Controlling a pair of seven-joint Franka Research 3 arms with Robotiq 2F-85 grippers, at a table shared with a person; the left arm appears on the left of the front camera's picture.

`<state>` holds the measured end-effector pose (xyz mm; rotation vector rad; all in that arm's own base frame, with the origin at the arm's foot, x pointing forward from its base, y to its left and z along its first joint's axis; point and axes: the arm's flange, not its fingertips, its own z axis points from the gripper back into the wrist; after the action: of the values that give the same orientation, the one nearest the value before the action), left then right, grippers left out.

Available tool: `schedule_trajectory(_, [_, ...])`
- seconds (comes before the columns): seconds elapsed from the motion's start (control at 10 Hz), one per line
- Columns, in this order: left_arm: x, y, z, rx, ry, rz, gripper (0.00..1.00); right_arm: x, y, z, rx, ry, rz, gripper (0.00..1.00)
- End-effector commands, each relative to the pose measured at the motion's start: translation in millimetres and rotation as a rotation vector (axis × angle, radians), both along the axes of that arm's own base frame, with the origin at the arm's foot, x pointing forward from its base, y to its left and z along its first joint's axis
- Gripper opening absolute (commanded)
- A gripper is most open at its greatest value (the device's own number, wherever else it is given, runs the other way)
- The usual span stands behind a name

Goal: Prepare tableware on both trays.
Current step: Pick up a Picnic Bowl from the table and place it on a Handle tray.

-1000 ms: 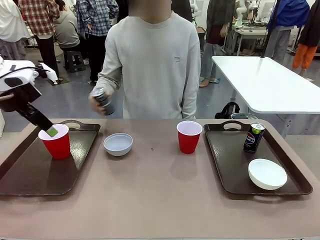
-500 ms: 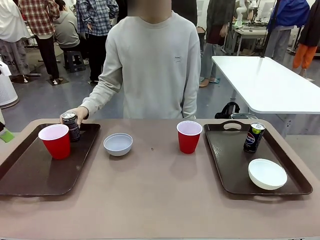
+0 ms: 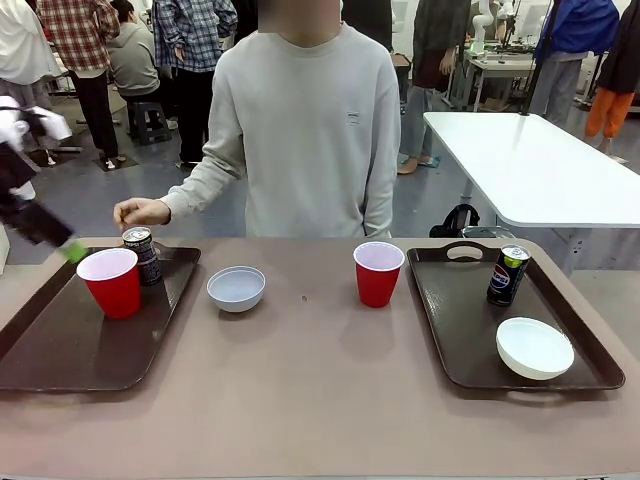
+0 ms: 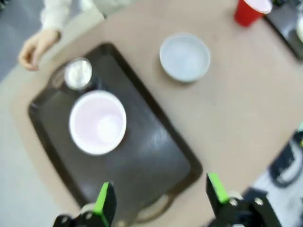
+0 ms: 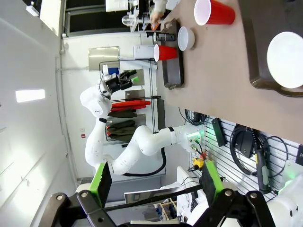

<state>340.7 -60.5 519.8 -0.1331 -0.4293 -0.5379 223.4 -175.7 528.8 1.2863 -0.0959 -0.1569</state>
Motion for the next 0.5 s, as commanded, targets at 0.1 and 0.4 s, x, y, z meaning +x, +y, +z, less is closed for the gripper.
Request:
schedule_trajectory(0.1, [-15,-80,-98,0.108,-0.081,0.126,1.00,0,1,-2,0.023,-0.019,0.003,1.00])
schedule_trajectory(0.4, [14,-140,-149,0.226,-0.100,0.205,1.00,0,1,-2,0.023,-0.019,0.003,1.00])
